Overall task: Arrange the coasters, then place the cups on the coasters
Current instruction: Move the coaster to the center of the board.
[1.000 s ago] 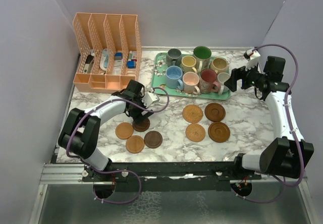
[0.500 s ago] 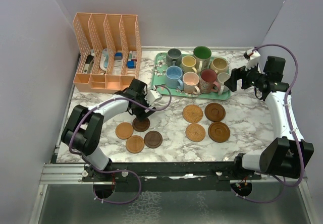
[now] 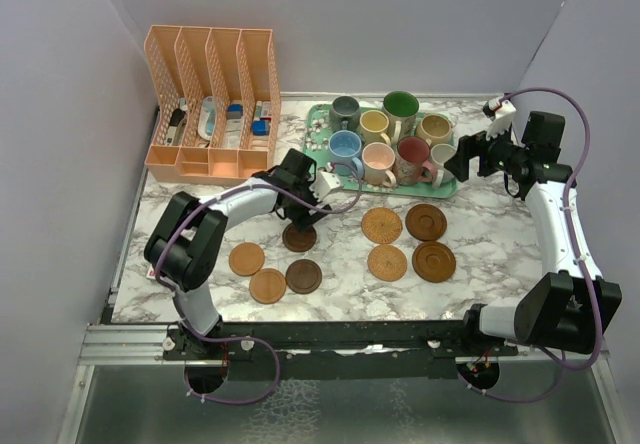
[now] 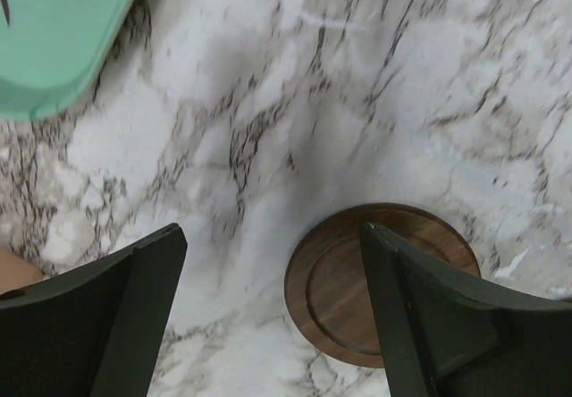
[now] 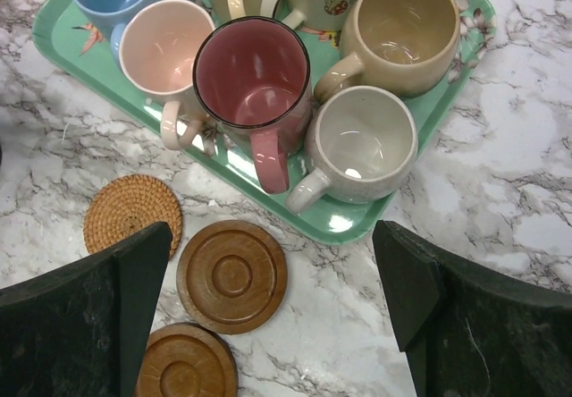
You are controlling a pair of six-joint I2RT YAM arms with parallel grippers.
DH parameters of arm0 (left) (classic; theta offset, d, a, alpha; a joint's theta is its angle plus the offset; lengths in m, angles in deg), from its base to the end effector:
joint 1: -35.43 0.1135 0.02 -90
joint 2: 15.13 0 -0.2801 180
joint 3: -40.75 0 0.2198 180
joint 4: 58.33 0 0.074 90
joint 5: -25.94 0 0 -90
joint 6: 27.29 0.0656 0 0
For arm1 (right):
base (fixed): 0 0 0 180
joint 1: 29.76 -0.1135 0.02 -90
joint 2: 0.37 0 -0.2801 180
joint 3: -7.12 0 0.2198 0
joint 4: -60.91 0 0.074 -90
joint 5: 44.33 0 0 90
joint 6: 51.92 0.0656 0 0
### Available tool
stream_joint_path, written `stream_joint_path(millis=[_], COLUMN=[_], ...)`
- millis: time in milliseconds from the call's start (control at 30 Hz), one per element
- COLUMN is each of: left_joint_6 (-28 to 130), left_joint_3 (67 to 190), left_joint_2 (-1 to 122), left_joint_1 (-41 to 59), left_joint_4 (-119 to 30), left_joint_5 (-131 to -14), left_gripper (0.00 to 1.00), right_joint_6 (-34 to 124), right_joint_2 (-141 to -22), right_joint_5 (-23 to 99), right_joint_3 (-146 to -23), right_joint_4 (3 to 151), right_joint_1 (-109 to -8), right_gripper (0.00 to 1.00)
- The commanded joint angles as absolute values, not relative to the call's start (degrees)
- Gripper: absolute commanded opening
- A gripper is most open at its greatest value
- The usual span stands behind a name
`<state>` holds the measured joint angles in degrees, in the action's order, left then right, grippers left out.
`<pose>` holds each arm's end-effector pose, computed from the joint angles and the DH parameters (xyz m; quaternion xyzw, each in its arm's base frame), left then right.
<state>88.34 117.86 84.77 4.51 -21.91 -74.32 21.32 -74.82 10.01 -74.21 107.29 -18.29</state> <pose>0.2872 -0.1856 0.1853 0.4758 0.8344 -0.0983 0.2601 0.2637 -0.0145 0.3287 -0.1702 0.8541 0.1695 0.4614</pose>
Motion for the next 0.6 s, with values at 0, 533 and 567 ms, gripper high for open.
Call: stream_joint_path(millis=[0, 533, 567], left_joint_6=[86.9, 77.5, 77.5], left_joint_3=[120.9, 128.2, 128.5], left_joint_2=[90.6, 97.8, 98.0], left_joint_1=[0.5, -5.9, -6.1], left_joint_4=[-23.4, -31.1, -31.2], left_joint_5=[-74.6, -68.6, -68.6], left_gripper=[0.82, 0.80, 0.80], right_joint_6=[21.6, 21.4, 21.4], right_joint_2=[-74.2, -74.9, -74.9], right_joint_5=[11.5, 12.8, 12.8], right_joint_3=[-73.6, -73.3, -73.3], right_joint_4=[105.4, 105.1, 105.1], right_joint_1=[-18.6, -18.6, -18.6], right_gripper=[0.97, 0.97, 0.97])
